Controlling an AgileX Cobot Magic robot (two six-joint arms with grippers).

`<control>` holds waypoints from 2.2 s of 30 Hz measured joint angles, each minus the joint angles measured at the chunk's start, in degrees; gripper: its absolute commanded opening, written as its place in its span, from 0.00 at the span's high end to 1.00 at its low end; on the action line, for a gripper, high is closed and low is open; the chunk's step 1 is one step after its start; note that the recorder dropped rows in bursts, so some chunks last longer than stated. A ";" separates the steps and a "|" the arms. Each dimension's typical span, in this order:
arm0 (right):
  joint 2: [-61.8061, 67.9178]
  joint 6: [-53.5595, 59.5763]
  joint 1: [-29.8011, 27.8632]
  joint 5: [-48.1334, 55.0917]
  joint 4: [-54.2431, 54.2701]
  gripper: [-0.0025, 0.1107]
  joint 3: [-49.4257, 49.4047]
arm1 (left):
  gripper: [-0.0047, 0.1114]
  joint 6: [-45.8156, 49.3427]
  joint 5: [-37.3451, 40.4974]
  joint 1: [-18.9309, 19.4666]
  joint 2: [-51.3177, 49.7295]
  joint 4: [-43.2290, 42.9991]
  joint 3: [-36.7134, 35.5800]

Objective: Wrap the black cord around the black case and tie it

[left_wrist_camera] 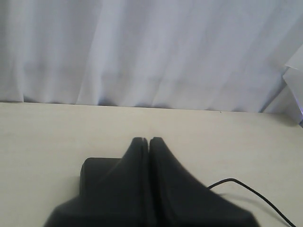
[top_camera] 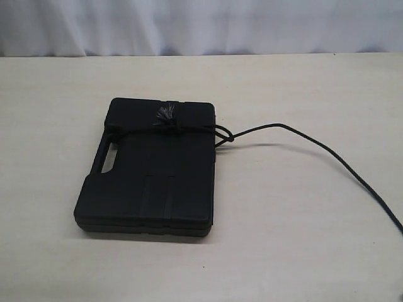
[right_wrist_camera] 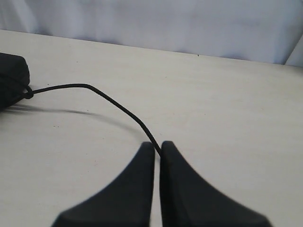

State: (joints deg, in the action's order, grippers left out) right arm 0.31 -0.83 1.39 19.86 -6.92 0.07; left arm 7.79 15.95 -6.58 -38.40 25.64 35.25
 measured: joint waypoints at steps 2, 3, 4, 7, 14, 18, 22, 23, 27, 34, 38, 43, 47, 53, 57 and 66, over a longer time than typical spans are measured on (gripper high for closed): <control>0.00 0.00 0.00 0.00 0.00 0.94 0.00 | 0.96 0.00 0.00 0.00 0.00 0.00 0.00; 0.00 0.00 0.00 0.00 0.00 0.94 0.00 | 0.96 0.00 0.00 0.00 0.00 0.00 0.00; 0.00 0.00 0.00 0.00 0.00 0.94 0.00 | 0.96 0.00 0.00 0.00 0.00 0.00 0.00; 0.00 0.00 0.00 0.00 0.00 0.94 0.00 | 0.96 0.00 0.00 0.00 0.00 0.00 0.00; 0.00 0.00 0.00 0.00 0.00 0.94 0.00 | 0.96 0.00 -0.05 0.00 0.00 0.00 0.00; 0.00 0.00 0.00 0.00 0.00 0.94 0.00 | 0.96 0.00 -0.63 -0.22 0.00 0.00 0.00; 0.00 0.00 0.00 0.00 0.00 0.94 0.00 | 0.96 0.00 -0.72 -0.31 0.00 0.00 0.00; 0.00 0.00 0.00 0.00 0.00 0.94 0.00 | 0.96 0.00 -0.72 -0.31 0.00 0.00 0.00; 0.00 0.00 0.00 0.00 0.00 0.94 0.00 | 0.96 0.00 -1.02 -0.31 0.00 0.00 0.00; 0.00 0.00 0.00 0.00 0.00 0.94 0.00 | 0.96 0.00 -1.06 -0.31 0.00 0.00 0.00; 0.00 0.00 0.00 0.00 0.00 0.94 0.00 | 0.96 0.00 -1.45 -0.31 0.82 0.00 -1.63; 0.00 0.00 0.00 0.00 0.00 0.94 0.00 | 0.96 0.00 -1.49 -0.31 7.60 -6.89 -7.21; 0.00 0.00 0.00 0.00 0.00 0.94 0.00 | 0.96 0.00 -1.49 -0.31 15.86 -13.47 -12.38; 0.00 0.00 0.00 0.00 0.00 0.94 0.00 | 0.96 0.00 -1.49 -0.08 29.95 -15.08 -25.64; 0.00 0.00 0.00 0.12 0.00 0.94 0.00 | 0.96 0.00 0.15 0.04 36.97 -16.03 -33.91; 0.00 0.00 0.00 0.12 0.00 0.94 0.00 | 0.96 0.00 1.95 6.69 38.21 -19.27 -35.15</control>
State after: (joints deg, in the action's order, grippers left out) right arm 0.31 -0.83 1.39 19.97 -6.92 0.07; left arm 7.79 17.89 0.11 -0.19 6.36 0.09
